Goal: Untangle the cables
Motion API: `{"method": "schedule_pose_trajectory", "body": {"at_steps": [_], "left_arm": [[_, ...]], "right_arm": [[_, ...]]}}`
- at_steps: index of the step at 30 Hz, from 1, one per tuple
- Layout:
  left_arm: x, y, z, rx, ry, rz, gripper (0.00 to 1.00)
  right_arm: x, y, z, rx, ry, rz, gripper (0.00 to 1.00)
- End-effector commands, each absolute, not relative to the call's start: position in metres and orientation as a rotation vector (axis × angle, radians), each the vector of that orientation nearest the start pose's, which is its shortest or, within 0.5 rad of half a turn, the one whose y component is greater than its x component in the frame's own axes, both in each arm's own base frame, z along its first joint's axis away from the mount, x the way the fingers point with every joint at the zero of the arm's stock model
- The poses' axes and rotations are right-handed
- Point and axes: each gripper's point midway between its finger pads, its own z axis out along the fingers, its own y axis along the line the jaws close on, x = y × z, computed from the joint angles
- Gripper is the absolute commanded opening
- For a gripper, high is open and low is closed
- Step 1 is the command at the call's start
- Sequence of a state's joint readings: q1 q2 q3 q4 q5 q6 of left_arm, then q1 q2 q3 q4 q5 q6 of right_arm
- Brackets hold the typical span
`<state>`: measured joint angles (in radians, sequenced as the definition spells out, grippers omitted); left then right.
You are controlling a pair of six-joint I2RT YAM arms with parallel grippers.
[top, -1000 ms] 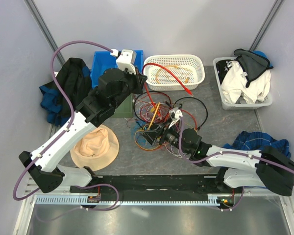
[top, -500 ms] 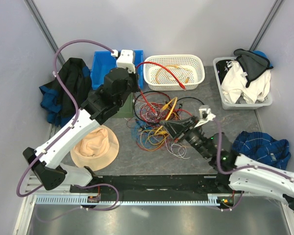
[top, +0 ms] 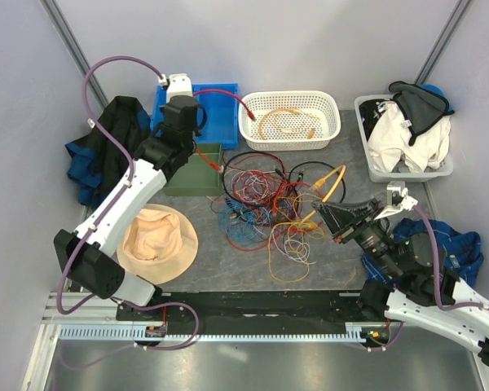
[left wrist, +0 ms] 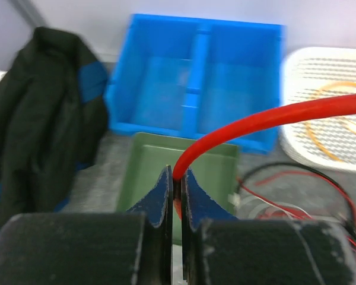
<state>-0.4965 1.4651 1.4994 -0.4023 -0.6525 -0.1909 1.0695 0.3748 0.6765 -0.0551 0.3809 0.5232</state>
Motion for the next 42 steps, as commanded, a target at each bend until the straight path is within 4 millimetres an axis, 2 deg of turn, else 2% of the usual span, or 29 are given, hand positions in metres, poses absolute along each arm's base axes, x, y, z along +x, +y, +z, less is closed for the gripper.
{"method": "schedule_pose_trajectory", "body": {"at_steps": [1, 2, 3, 6, 8, 9, 13, 17, 20, 27, 31, 35, 37, 38, 42], "left_arm": [[0.440, -0.056, 0.327, -0.337, 1.800, 0.276, 0.02], [0.446, -0.048, 0.328, -0.374, 1.771, 0.269, 0.02], [0.450, -0.031, 0.317, -0.406, 1.779, 0.307, 0.02], [0.461, -0.007, 0.297, -0.465, 1.780, 0.349, 0.02], [0.466, 0.000, 0.281, -0.468, 1.797, 0.379, 0.02], [0.470, 0.002, 0.276, -0.470, 1.798, 0.389, 0.02], [0.476, 0.002, 0.229, -0.485, 1.874, 0.428, 0.02], [0.470, 0.002, 0.194, -0.500, 1.930, 0.434, 0.02], [0.461, 0.005, 0.178, -0.505, 1.958, 0.458, 0.02], [0.451, 0.018, 0.164, -0.471, 1.993, 0.551, 0.02], [0.443, 0.015, 0.157, -0.404, 2.063, 0.555, 0.02], [0.439, 0.006, 0.136, -0.318, 2.147, 0.518, 0.02], [0.439, -0.001, 0.115, -0.266, 2.225, 0.503, 0.02], [0.444, -0.010, 0.112, -0.240, 2.256, 0.450, 0.02], [0.439, -0.027, 0.076, -0.218, 2.413, 0.374, 0.02]], "right_arm": [[0.153, 0.177, 0.345, -0.063, 1.465, 1.033, 0.00], [0.152, 0.177, 0.343, -0.068, 1.464, 1.035, 0.00], [0.150, 0.177, 0.343, -0.075, 1.466, 1.039, 0.00], [0.151, 0.170, 0.340, -0.063, 1.465, 1.019, 0.00], [0.152, 0.162, 0.337, -0.038, 1.456, 1.001, 0.00], [0.152, 0.160, 0.337, -0.032, 1.453, 0.994, 0.00], [0.155, 0.151, 0.334, -0.012, 1.447, 0.959, 0.00], [0.158, 0.154, 0.325, -0.024, 1.471, 0.934, 0.00], [0.159, 0.155, 0.320, -0.026, 1.483, 0.922, 0.00], [0.162, 0.156, 0.311, -0.022, 1.494, 0.907, 0.00], [0.163, 0.154, 0.309, -0.015, 1.495, 0.892, 0.00], [0.164, 0.153, 0.310, -0.014, 1.488, 0.886, 0.00], [0.165, 0.155, 0.309, -0.019, 1.494, 0.878, 0.00], [0.166, 0.155, 0.308, -0.018, 1.495, 0.876, 0.00], [0.168, 0.155, 0.303, -0.014, 1.505, 0.860, 0.00]]}}
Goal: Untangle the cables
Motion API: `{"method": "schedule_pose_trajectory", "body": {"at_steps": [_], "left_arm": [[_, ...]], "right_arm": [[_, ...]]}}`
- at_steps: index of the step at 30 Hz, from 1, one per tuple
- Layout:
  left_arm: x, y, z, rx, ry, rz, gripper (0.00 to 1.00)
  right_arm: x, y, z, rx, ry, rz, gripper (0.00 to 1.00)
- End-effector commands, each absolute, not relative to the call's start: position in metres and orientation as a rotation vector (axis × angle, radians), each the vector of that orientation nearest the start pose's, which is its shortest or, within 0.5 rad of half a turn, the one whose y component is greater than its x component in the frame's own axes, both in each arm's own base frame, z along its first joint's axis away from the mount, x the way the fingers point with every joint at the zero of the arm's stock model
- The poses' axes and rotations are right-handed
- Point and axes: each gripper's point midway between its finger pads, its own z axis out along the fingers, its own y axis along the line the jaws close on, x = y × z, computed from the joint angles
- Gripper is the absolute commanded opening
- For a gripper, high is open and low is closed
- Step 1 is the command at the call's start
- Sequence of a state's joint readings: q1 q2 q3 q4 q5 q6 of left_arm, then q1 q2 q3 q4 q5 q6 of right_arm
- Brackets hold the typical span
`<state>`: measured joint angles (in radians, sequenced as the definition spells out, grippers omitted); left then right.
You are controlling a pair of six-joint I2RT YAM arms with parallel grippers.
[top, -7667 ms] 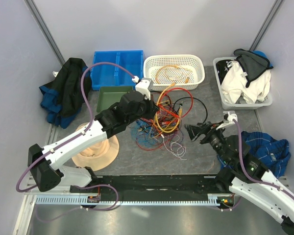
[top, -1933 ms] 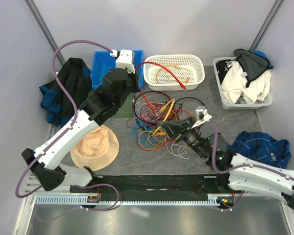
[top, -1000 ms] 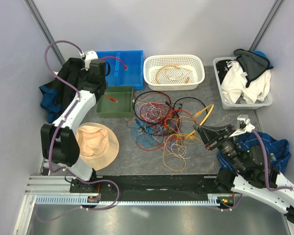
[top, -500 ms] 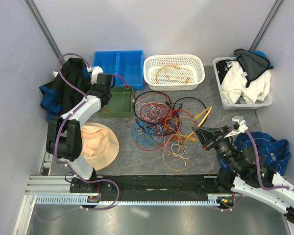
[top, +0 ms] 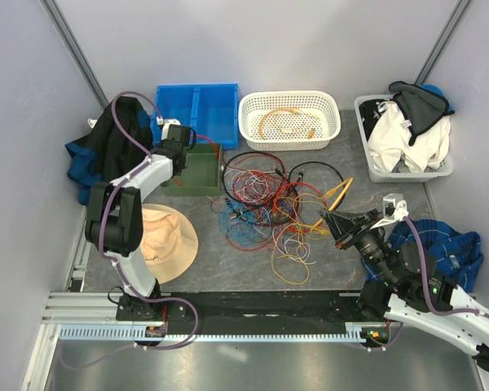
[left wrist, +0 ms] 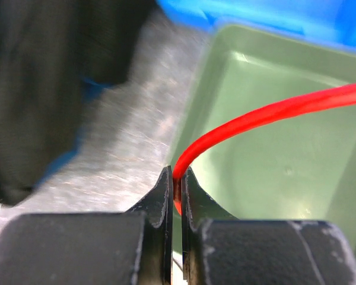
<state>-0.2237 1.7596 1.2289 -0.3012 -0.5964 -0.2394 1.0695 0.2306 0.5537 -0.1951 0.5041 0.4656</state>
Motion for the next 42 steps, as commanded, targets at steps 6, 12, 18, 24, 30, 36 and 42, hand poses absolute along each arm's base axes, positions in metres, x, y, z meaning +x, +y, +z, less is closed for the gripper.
{"method": "schedule_pose_trajectory", "body": {"at_steps": [6, 12, 18, 24, 30, 36, 42], "left_arm": [[0.426, -0.035, 0.043, -0.273, 2.531, 0.342, 0.02], [0.418, -0.021, 0.064, -0.383, 2.514, 0.448, 0.41], [0.411, -0.017, 0.116, -0.463, 2.387, 0.396, 1.00], [0.401, -0.025, 0.183, -0.514, 2.238, 0.235, 1.00], [0.374, -0.066, 0.259, -0.487, 2.058, -0.032, 1.00], [0.304, -0.158, 0.276, -0.284, 1.914, -0.470, 1.00], [0.254, -0.191, 0.249, -0.221, 1.938, -0.678, 1.00]], "right_arm": [[0.170, 0.154, 0.299, -0.014, 1.510, 0.835, 0.00], [0.172, 0.157, 0.296, -0.021, 1.516, 0.831, 0.00], [0.174, 0.162, 0.293, -0.028, 1.518, 0.831, 0.00], [0.180, 0.172, 0.289, -0.045, 1.534, 0.810, 0.00], [0.194, 0.186, 0.285, -0.044, 1.566, 0.744, 0.00], [0.232, 0.202, 0.320, 0.021, 1.559, 0.576, 0.00], [0.295, 0.218, 0.391, 0.067, 1.535, 0.497, 0.00]]}}
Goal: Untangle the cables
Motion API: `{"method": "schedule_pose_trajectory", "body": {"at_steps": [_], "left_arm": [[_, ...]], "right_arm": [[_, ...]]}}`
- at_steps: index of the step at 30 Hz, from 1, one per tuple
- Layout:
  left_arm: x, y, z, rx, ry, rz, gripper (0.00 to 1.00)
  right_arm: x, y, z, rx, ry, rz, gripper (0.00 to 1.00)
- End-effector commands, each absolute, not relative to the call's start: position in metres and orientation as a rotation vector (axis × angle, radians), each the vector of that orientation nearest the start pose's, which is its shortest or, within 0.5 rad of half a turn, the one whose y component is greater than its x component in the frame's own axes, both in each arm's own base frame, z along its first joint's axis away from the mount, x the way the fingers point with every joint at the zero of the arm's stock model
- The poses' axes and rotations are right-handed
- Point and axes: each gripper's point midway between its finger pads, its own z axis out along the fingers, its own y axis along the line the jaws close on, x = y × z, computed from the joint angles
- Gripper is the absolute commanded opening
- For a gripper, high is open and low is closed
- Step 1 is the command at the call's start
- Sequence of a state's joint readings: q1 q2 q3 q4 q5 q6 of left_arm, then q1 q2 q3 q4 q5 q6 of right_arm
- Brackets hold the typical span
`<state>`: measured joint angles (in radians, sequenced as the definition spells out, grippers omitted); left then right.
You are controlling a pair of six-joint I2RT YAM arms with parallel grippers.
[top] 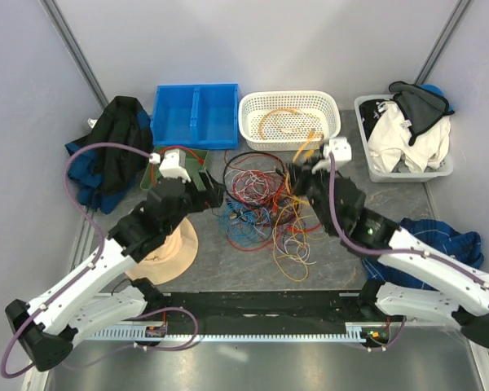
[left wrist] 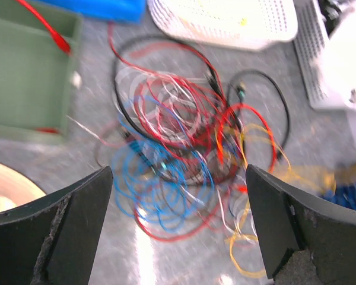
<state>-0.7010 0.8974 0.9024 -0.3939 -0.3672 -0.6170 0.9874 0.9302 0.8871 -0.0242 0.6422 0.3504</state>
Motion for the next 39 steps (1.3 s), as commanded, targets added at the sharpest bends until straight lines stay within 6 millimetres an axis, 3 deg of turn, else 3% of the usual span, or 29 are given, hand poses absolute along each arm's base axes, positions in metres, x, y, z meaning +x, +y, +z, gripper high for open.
{"method": "schedule_pose_trajectory", "body": {"at_steps": [1, 2, 3, 4, 5, 6, 10, 11, 12, 14, 16, 17, 18, 21, 26, 27, 29, 31, 32, 33, 35, 37, 39], "left_arm": [[0.247, -0.193, 0.250, -0.210, 1.932, -0.705, 1.00], [0.244, -0.193, 0.247, -0.206, 1.933, -0.715, 1.00], [0.241, -0.193, 0.240, -0.204, 1.943, -0.715, 1.00], [0.238, -0.194, 0.239, -0.195, 1.945, -0.724, 1.00], [0.236, -0.192, 0.240, -0.195, 1.935, -0.735, 1.00], [0.234, -0.192, 0.235, -0.186, 1.944, -0.735, 1.00], [0.225, -0.196, 0.232, -0.167, 1.929, -0.801, 1.00], [0.223, -0.196, 0.236, -0.166, 1.905, -0.824, 1.00], [0.222, -0.197, 0.227, -0.159, 1.909, -0.831, 1.00], [0.222, -0.205, 0.240, -0.142, 1.830, -0.910, 1.00], [0.219, -0.211, 0.240, -0.115, 1.786, -0.971, 1.00], [0.221, -0.215, 0.265, -0.121, 1.669, -1.050, 1.00], [0.219, -0.216, 0.258, -0.119, 1.637, -1.073, 1.00], [0.216, -0.214, 0.275, -0.148, 1.422, -1.192, 1.00], [0.229, -0.220, 0.282, -0.131, 1.368, -1.144, 1.00], [0.227, -0.220, 0.299, -0.130, 1.300, -1.170, 1.00], [0.227, -0.225, 0.307, -0.102, 1.251, -1.168, 1.00], [0.222, -0.228, 0.333, -0.072, 1.151, -1.189, 1.00], [0.223, -0.231, 0.336, -0.039, 1.132, -1.164, 1.00], [0.220, -0.232, 0.347, -0.021, 1.098, -1.170, 1.00], [0.216, -0.237, 0.357, 0.015, 1.064, -1.181, 1.00], [0.218, -0.240, 0.353, 0.013, 1.076, -1.171, 1.00], [0.221, -0.239, 0.342, -0.002, 1.103, -1.152, 1.00]], "right_arm": [[0.307, 0.210, 0.420, 0.106, 1.493, 0.505, 0.00], [0.322, 0.217, 0.414, 0.099, 1.526, 0.476, 0.00], [0.330, 0.216, 0.423, 0.107, 1.519, 0.465, 0.00], [0.336, 0.210, 0.449, 0.132, 1.486, 0.462, 0.00], [0.344, 0.218, 0.451, 0.118, 1.496, 0.458, 0.00], [0.344, 0.219, 0.470, 0.108, 1.464, 0.471, 0.00], [0.341, 0.241, 0.467, -0.006, 1.453, 0.539, 0.00], [0.327, 0.234, 0.483, -0.004, 1.381, 0.596, 0.00], [0.318, 0.247, 0.459, -0.054, 1.388, 0.677, 0.00], [0.298, 0.248, 0.482, -0.059, 1.279, 0.805, 0.00], [0.287, 0.261, 0.476, -0.080, 1.307, 0.923, 0.00], [0.281, 0.262, 0.478, -0.077, 1.305, 0.966, 0.00], [0.277, 0.266, 0.473, -0.081, 1.315, 1.002, 0.00], [0.258, 0.271, 0.485, -0.061, 1.288, 1.168, 0.00], [0.226, 0.268, 0.510, -0.027, 1.240, 1.395, 0.00], [0.222, 0.268, 0.513, -0.025, 1.233, 1.425, 0.00], [0.213, 0.267, 0.519, -0.028, 1.219, 1.497, 0.00], [0.207, 0.270, 0.517, -0.002, 1.235, 1.606, 0.00], [0.204, 0.272, 0.517, -0.004, 1.241, 1.652, 0.00], [0.189, 0.277, 0.520, -0.032, 1.241, 1.784, 0.00], [0.175, 0.264, 0.538, -0.077, 1.151, 1.848, 0.00], [0.174, 0.251, 0.546, -0.092, 1.143, 1.734, 0.00], [0.187, 0.259, 0.526, -0.065, 1.246, 1.695, 0.00]]}}
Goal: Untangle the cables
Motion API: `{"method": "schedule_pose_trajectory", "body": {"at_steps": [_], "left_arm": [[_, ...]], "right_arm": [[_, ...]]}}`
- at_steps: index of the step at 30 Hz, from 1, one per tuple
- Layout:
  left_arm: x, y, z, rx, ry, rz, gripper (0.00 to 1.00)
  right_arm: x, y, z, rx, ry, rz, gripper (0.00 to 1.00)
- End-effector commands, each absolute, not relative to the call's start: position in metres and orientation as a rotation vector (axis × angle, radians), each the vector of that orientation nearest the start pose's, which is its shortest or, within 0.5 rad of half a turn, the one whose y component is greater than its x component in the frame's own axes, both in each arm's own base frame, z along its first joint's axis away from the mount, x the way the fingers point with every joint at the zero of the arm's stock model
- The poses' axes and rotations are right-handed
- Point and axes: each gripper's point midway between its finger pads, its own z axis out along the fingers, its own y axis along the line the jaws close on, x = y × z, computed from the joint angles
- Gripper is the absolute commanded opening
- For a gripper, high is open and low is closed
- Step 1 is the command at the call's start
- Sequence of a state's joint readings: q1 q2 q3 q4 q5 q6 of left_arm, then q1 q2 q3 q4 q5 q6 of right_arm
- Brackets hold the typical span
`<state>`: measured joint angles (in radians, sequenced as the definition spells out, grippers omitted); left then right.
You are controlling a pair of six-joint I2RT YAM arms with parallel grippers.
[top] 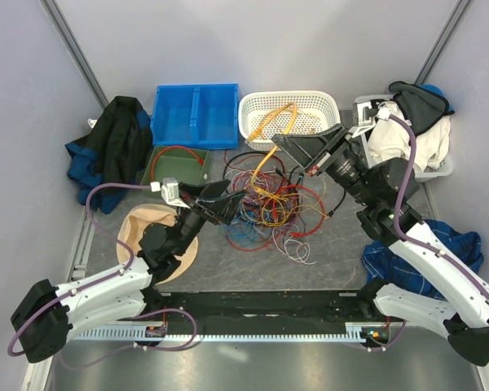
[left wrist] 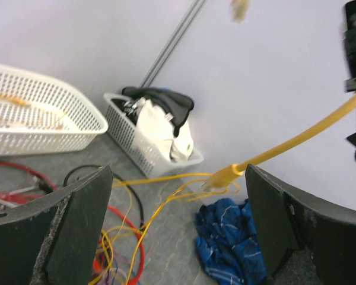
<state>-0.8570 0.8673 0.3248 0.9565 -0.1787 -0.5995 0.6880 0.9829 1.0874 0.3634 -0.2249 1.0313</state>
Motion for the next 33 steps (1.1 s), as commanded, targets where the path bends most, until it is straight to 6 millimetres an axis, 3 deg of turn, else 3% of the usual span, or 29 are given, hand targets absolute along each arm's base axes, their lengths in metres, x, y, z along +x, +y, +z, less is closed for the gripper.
{"method": "schedule_pose_trajectory", "body": {"at_steps": [1, 2, 3, 5, 7, 9, 11, 12, 16, 20, 23, 24, 28, 29, 30, 33], "left_arm": [[0.223, -0.238, 0.337, -0.014, 1.115, -1.136, 1.00], [0.225, -0.237, 0.326, -0.020, 1.141, -1.123, 1.00], [0.226, -0.235, 0.321, -0.031, 1.149, -1.115, 1.00], [0.227, -0.231, 0.309, -0.043, 1.179, -1.091, 1.00], [0.226, -0.228, 0.307, -0.043, 1.188, -1.076, 1.00], [0.228, -0.229, 0.302, -0.015, 1.207, -1.034, 1.00], [0.233, -0.233, 0.297, 0.018, 1.223, -0.990, 1.00], [0.234, -0.236, 0.296, 0.036, 1.224, -0.984, 1.00], [0.233, -0.250, 0.285, 0.146, 1.212, -0.931, 1.00], [0.236, -0.271, 0.258, 0.254, 1.254, -0.877, 1.00], [0.237, -0.283, 0.253, 0.286, 1.252, -0.868, 1.00], [0.238, -0.289, 0.242, 0.303, 1.276, -0.865, 1.00], [0.247, -0.303, 0.232, 0.319, 1.287, -0.857, 1.00], [0.250, -0.307, 0.239, 0.309, 1.268, -0.861, 1.00], [0.255, -0.312, 0.230, 0.314, 1.287, -0.847, 1.00], [0.262, -0.322, 0.240, 0.298, 1.247, -0.862, 1.00]], "right_arm": [[0.190, 0.273, 0.513, -0.062, 1.293, 1.794, 0.00], [0.187, 0.275, 0.513, -0.085, 1.275, 1.866, 0.00], [0.175, 0.263, 0.527, -0.134, 1.119, 1.954, 0.00], [0.177, 0.231, 0.541, -0.101, 1.008, 1.965, 0.00], [0.202, 0.220, 0.530, -0.005, 1.095, 1.853, 0.00], [0.210, 0.228, 0.513, -0.004, 1.144, 1.874, 0.00], [0.215, 0.232, 0.494, 0.070, 1.159, 2.027, 0.00], [0.207, 0.228, 0.503, 0.037, 1.087, 2.063, 0.00], [0.207, 0.230, 0.508, 0.031, 1.119, 2.043, 0.00], [0.196, 0.226, 0.526, -0.008, 1.103, 2.011, 0.00], [0.194, 0.226, 0.531, -0.018, 1.104, 2.015, 0.00], [0.193, 0.225, 0.532, -0.016, 1.105, 2.017, 0.00], [0.189, 0.224, 0.534, -0.018, 1.102, 2.022, 0.00], [0.188, 0.224, 0.534, -0.019, 1.105, 2.025, 0.00], [0.185, 0.223, 0.535, -0.025, 1.102, 2.026, 0.00], [0.183, 0.223, 0.534, -0.027, 1.114, 2.018, 0.00]]}}
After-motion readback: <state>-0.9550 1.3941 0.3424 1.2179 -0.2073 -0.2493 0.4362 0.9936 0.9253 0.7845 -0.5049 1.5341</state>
